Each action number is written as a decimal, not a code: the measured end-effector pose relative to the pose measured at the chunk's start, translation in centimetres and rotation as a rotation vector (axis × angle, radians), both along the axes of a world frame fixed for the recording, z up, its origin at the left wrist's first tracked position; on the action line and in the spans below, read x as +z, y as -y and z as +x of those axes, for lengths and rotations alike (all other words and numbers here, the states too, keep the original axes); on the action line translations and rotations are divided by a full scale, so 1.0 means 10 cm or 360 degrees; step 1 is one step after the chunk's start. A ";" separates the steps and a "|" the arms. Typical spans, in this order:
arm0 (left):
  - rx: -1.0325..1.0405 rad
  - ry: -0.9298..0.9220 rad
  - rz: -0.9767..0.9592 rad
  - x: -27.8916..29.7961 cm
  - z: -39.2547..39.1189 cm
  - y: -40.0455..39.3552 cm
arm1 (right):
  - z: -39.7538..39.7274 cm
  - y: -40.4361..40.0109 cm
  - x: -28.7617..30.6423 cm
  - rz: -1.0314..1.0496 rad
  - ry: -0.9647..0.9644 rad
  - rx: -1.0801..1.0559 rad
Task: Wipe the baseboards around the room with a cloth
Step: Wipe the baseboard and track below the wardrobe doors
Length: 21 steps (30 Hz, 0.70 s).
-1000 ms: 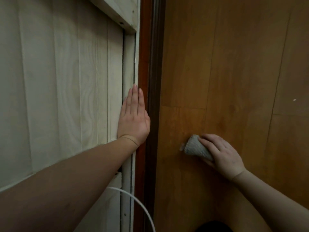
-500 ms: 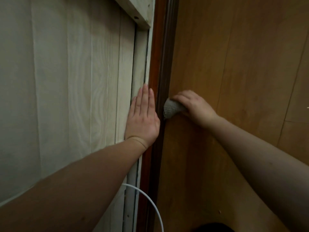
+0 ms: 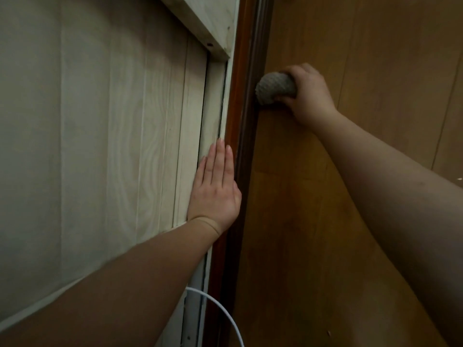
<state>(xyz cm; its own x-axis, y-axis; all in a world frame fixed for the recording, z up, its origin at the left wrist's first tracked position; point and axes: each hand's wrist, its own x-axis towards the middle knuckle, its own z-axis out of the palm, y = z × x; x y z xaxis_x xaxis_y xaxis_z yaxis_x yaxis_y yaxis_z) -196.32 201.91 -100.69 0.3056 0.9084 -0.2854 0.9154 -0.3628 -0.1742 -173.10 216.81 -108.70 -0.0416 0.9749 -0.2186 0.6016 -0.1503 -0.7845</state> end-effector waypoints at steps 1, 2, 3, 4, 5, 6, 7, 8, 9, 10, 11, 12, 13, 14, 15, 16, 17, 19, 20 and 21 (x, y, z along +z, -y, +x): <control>-0.0005 -0.0005 0.0001 0.00 0.01 0.00 | 0.01 -0.03 0.03 0.0008 0.0002 -0.0032; -0.0005 -0.0006 -0.0001 0.00 0.01 -0.01 | 0.00 0.00 0.06 0.0012 -0.0034 -0.0028; 0.0000 -0.0003 -0.0003 0.00 0.01 -0.01 | -0.02 0.08 0.07 0.0015 -0.0104 -0.0010; 0.0005 0.0003 -0.0003 0.00 0.00 0.00 | -0.04 0.21 0.08 0.0020 -0.0187 0.0007; 0.0005 0.0002 -0.0001 0.00 0.00 0.00 | -0.06 0.36 0.08 0.0026 -0.0260 0.0016; 0.0005 0.0002 -0.0001 0.00 0.00 0.00 | -0.08 0.54 0.08 0.0028 -0.0309 0.0020; 0.0007 0.0010 -0.0002 0.00 0.01 0.00 | -0.10 0.73 0.07 0.0026 -0.0332 0.0028; 0.0007 0.0017 -0.0003 0.00 0.01 0.00 | -0.13 0.92 0.04 0.0023 -0.0331 0.0043; 0.0006 0.0027 -0.0001 0.00 0.01 0.01 | -0.16 1.12 0.02 0.0029 -0.0327 0.0053; 0.0006 0.0034 0.0001 -0.01 0.01 0.01 | -0.22 1.31 0.00 0.0038 -0.0328 0.0056; 0.0008 0.0038 0.0000 0.00 0.01 0.01 | -0.29 1.49 -0.01 0.0037 -0.0338 0.0062; 0.0012 0.0039 -0.0005 0.00 0.01 0.01 | -0.37 1.68 -0.01 0.0016 -0.0352 0.0080; 0.0015 0.0034 -0.0007 0.01 0.01 0.00 | -0.46 1.84 0.00 -0.0015 -0.0369 0.0108; 0.0014 0.0024 -0.0008 0.01 0.02 0.00 | -0.55 1.97 0.01 -0.0046 -0.0387 0.0123; 0.0013 0.0011 -0.0012 0.01 0.02 0.00 | -0.63 2.07 0.03 -0.0077 -0.0409 0.0101; 0.0014 0.0003 -0.0019 0.01 0.02 0.00 | -0.70 2.13 0.04 -0.0110 -0.0431 0.0047; 0.0016 0.0002 -0.0024 0.01 0.01 0.00 | -0.74 2.14 0.05 -0.0137 -0.0444 -0.0013; 0.0014 0.0009 -0.0025 0.01 0.01 0.00 | -0.77 2.04 0.06 -0.0125 -0.0434 -0.0083; 0.0013 0.0013 -0.0026 0.01 0.01 0.00 | -0.77 1.94 0.07 -0.0109 -0.0424 -0.0109; 0.0013 0.0019 -0.0024 0.01 0.01 0.00 | -0.75 1.83 0.09 -0.0108 -0.0422 -0.0142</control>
<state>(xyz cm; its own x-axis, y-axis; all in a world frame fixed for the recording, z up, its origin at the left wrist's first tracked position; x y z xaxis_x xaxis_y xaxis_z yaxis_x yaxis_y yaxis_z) -196.20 201.93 -100.60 0.3016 0.9066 -0.2952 0.9204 -0.3577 -0.1578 -180.65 198.48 -107.76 -0.0207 0.9608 -0.2764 0.3586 -0.2509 -0.8991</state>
